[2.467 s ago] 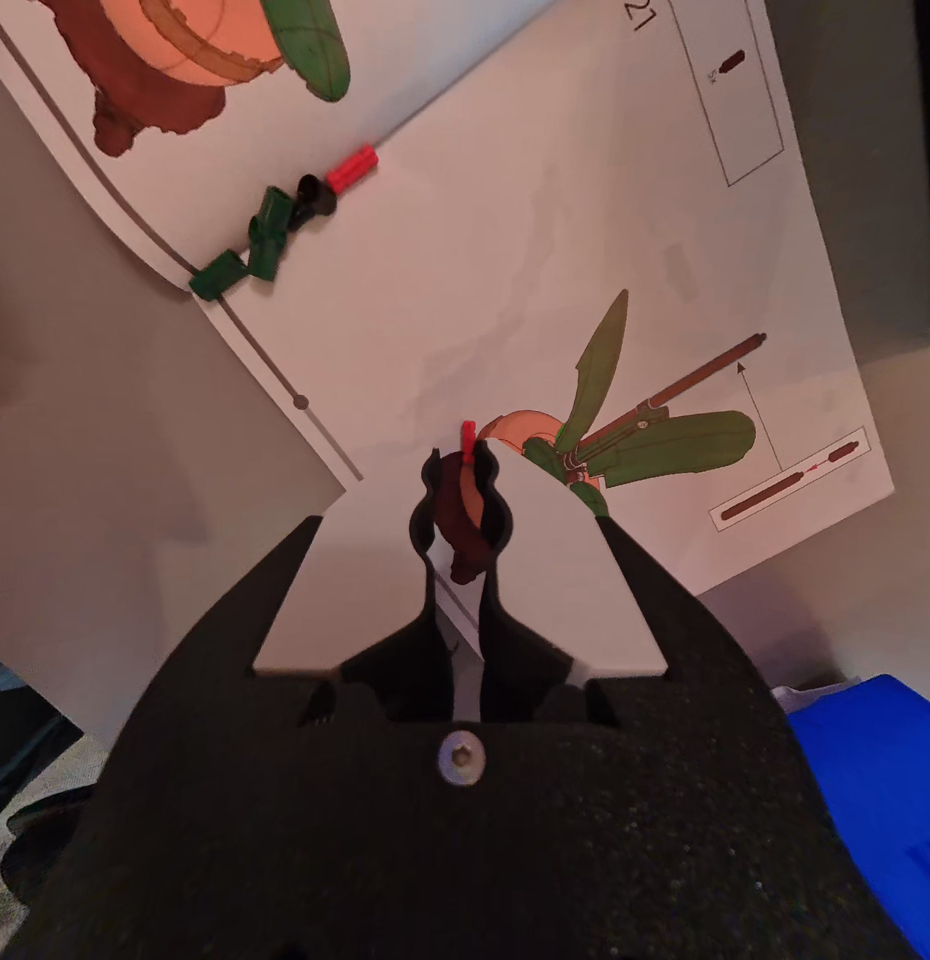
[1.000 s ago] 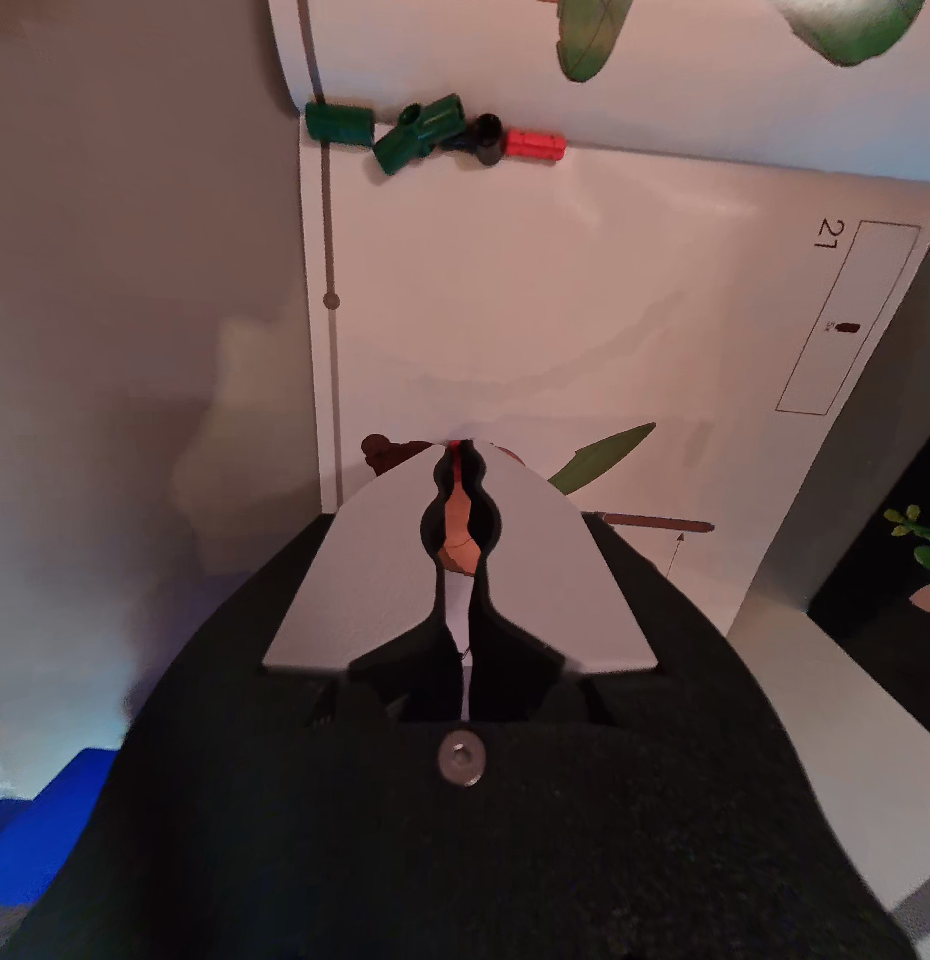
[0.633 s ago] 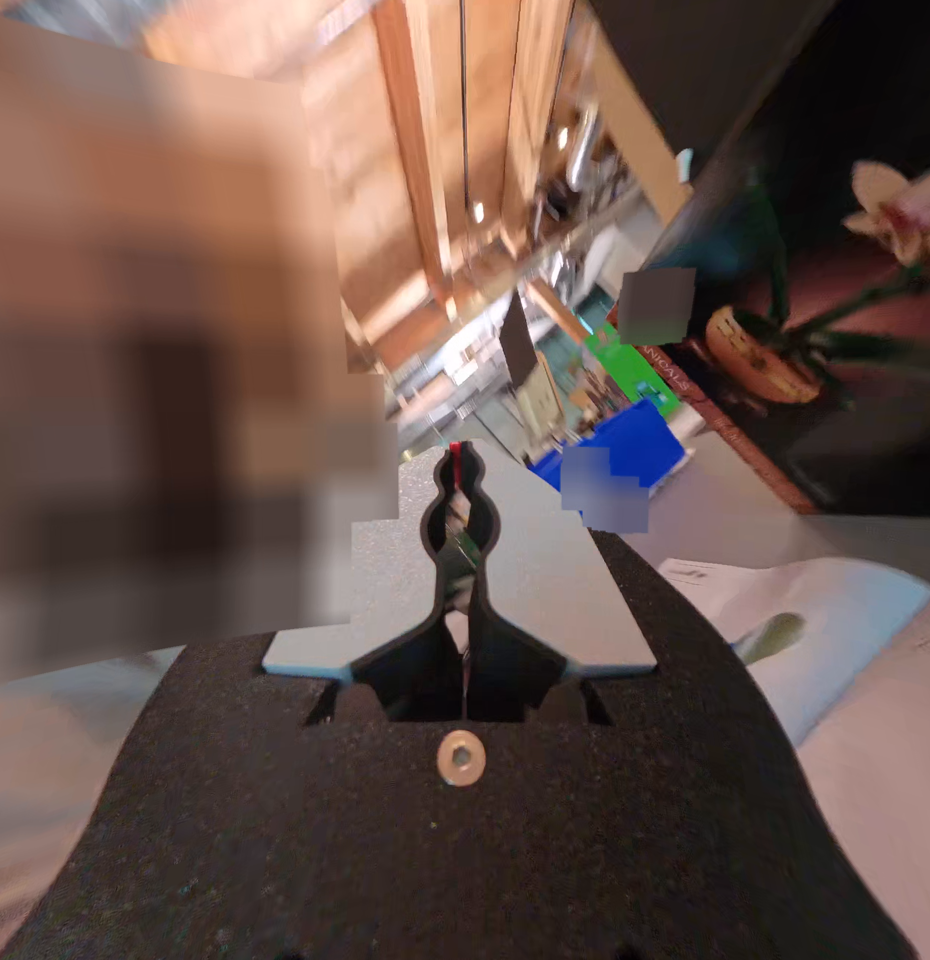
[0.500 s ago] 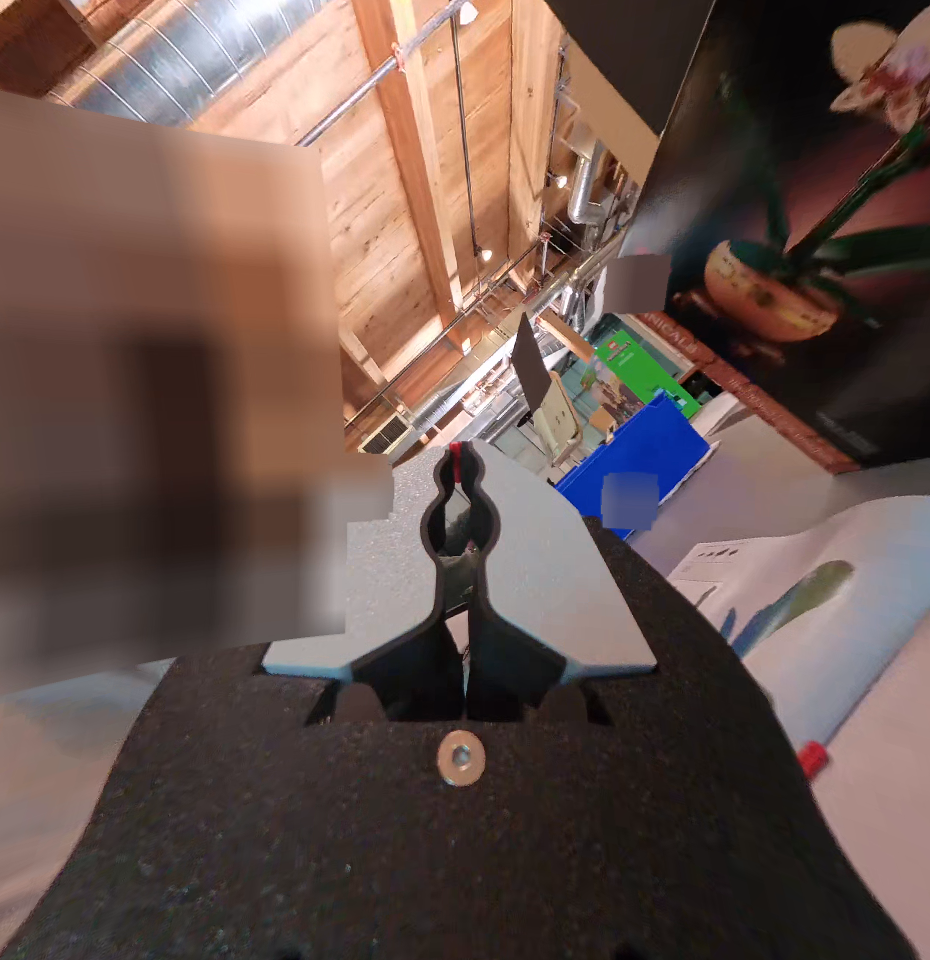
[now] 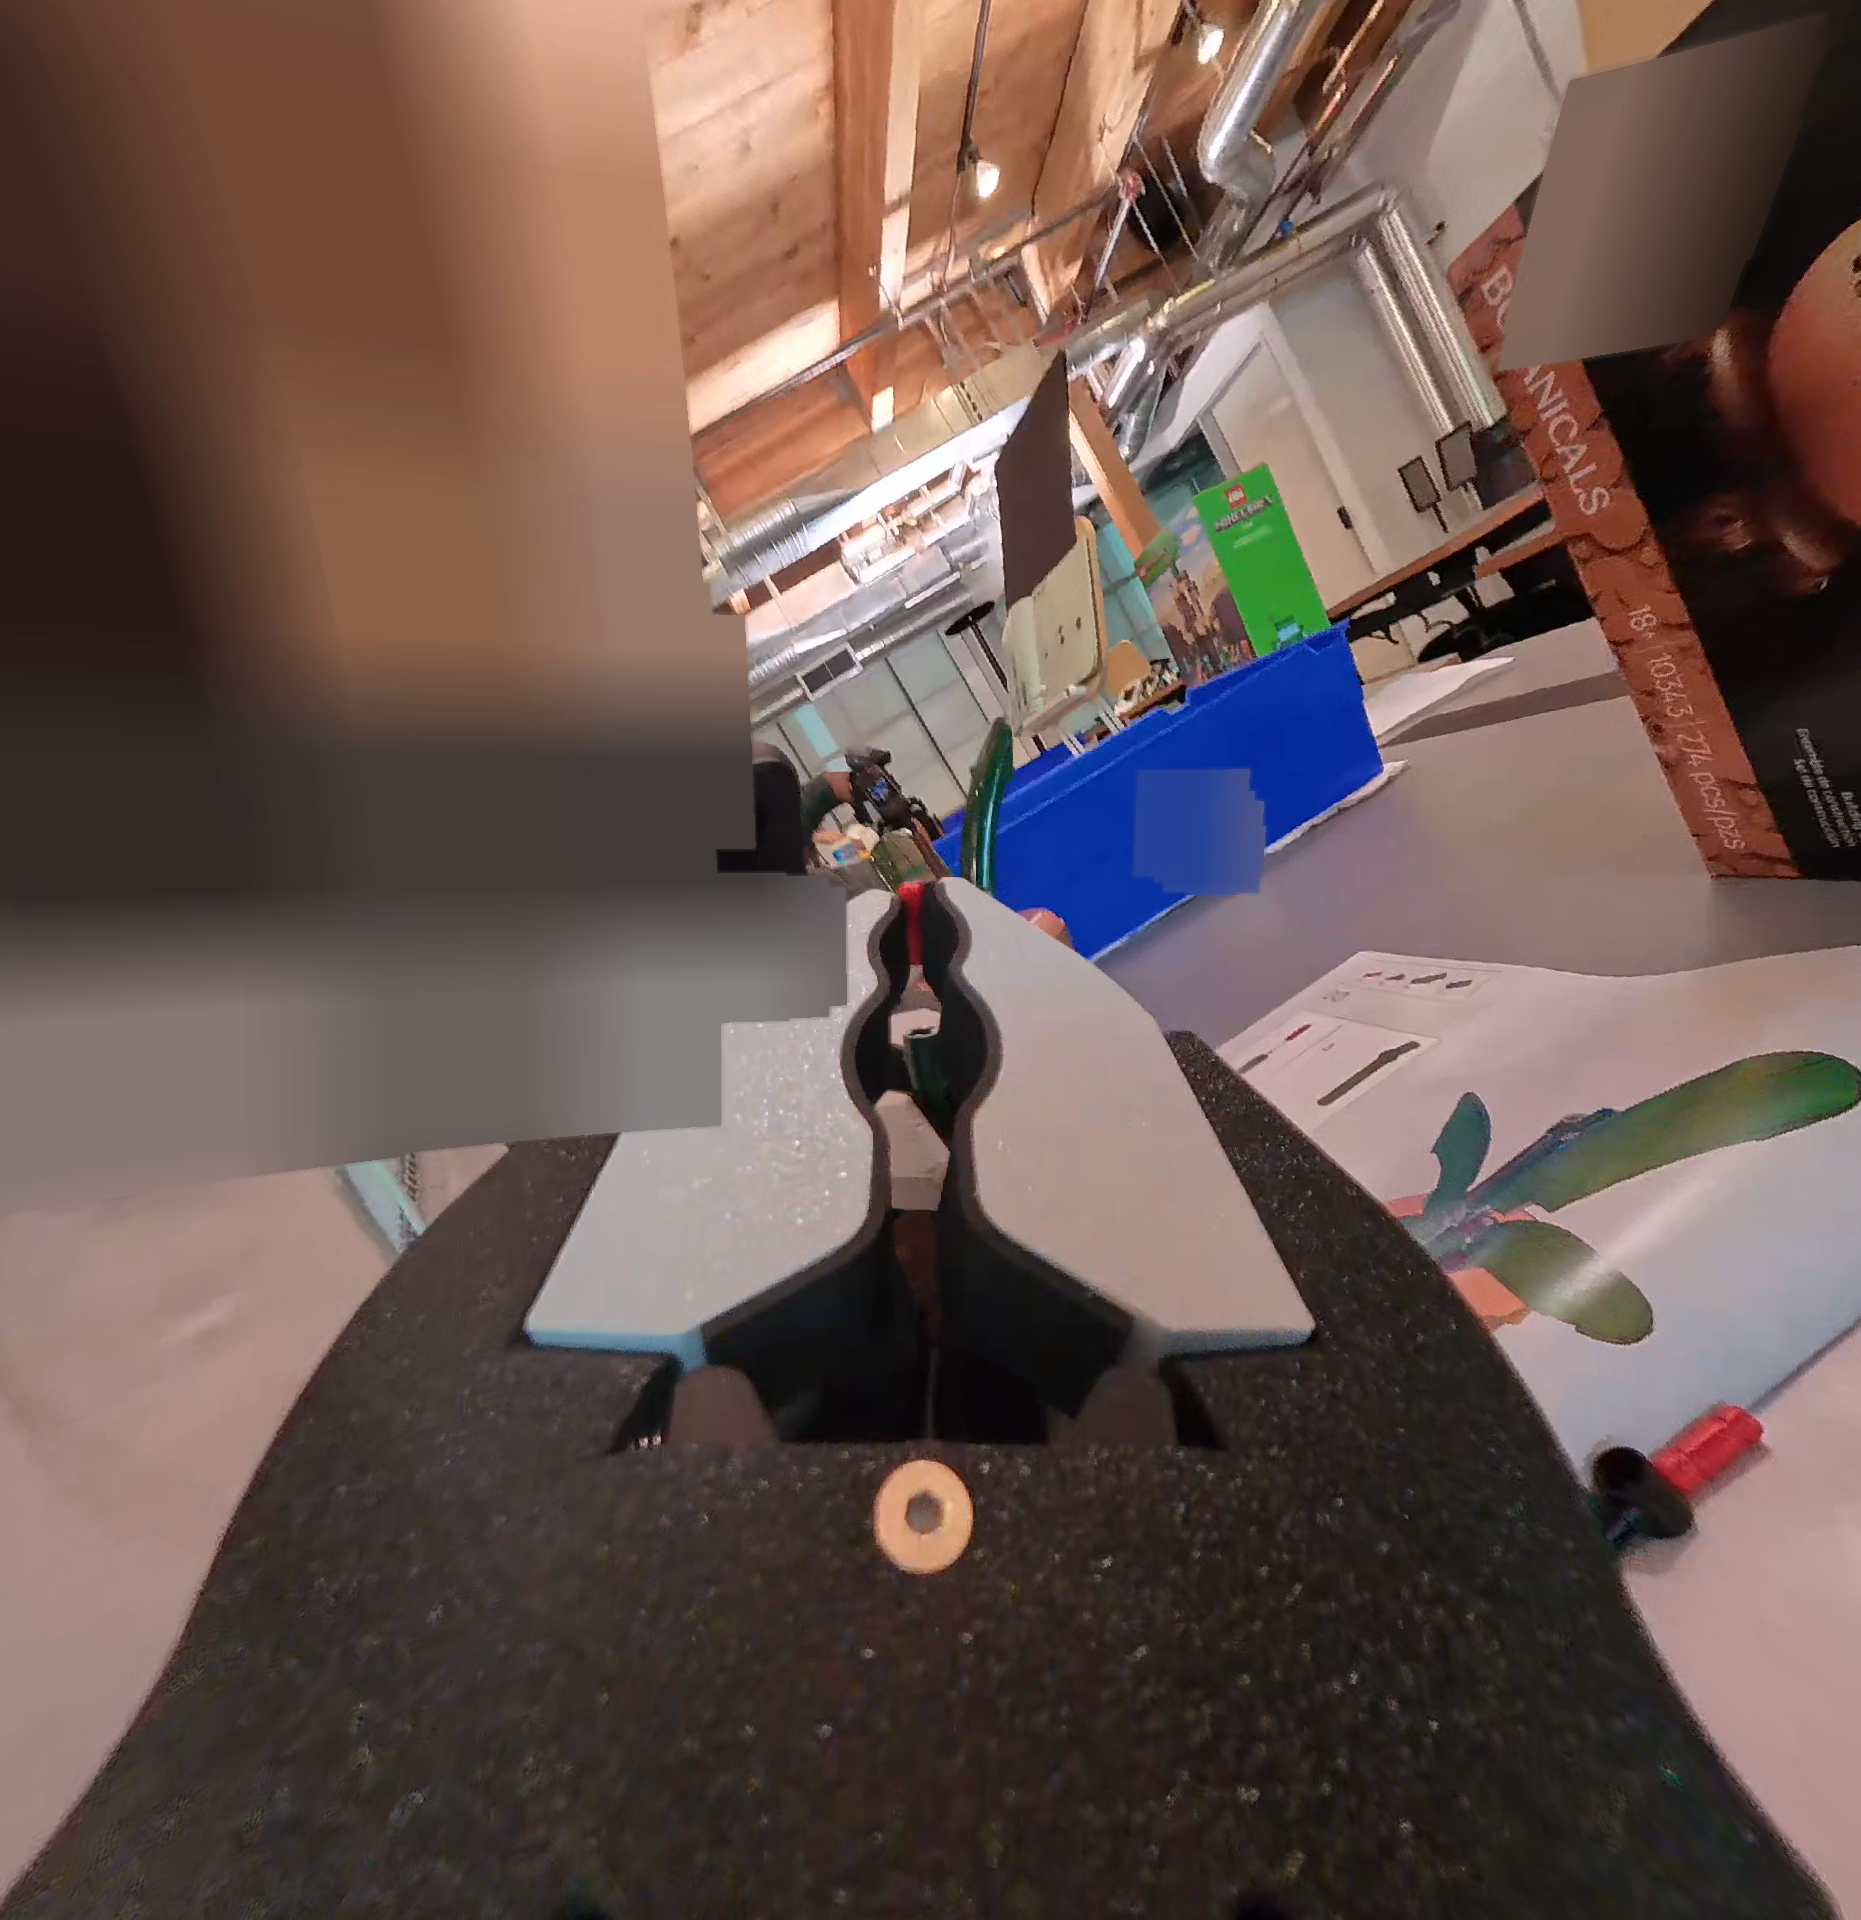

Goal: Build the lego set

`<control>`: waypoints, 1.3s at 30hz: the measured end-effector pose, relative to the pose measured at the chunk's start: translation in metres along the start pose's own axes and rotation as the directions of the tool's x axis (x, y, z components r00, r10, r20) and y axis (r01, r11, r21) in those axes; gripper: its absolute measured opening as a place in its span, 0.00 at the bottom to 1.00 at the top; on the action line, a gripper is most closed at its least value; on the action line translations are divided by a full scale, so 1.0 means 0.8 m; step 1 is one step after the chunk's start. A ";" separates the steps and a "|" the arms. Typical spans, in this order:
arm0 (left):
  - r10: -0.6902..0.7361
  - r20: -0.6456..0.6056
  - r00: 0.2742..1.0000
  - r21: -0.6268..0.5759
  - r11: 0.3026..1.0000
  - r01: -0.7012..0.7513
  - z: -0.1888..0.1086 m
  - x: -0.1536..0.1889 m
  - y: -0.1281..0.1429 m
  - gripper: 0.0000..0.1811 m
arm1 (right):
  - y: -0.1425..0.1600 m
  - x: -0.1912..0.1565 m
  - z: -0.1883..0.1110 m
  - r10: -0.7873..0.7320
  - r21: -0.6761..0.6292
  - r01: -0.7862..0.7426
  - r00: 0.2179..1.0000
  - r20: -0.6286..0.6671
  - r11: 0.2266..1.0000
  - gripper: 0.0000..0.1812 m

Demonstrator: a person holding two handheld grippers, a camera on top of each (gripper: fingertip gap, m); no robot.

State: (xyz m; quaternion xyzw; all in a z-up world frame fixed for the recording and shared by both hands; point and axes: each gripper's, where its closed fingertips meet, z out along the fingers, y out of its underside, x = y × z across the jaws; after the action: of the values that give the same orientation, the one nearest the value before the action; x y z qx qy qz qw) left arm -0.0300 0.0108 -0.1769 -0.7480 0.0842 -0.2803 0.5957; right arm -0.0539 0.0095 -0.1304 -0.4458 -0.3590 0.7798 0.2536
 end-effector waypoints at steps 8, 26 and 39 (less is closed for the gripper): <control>0.015 -0.001 1.000 -0.011 1.000 -0.015 0.001 0.002 0.002 0.03 | 0.012 -0.002 -0.005 0.009 -0.061 -0.010 1.000 -0.026 0.998 0.01; 0.043 0.018 0.999 -0.040 0.998 -0.042 0.004 0.003 0.007 0.03 | 0.022 0.001 -0.010 -0.019 -0.111 0.011 0.997 -0.073 0.994 0.01; 0.118 0.077 0.990 -0.055 0.992 -0.114 0.005 0.003 0.009 0.02 | 0.025 -0.001 -0.014 -0.139 -0.145 0.120 0.982 -0.128 0.982 0.01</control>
State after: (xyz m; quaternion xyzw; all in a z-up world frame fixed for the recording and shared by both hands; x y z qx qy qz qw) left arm -0.0247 0.0113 -0.1835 -0.7673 0.1110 -0.2128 0.5946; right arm -0.0451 0.0004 -0.1499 -0.4902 -0.4214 0.7027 0.2971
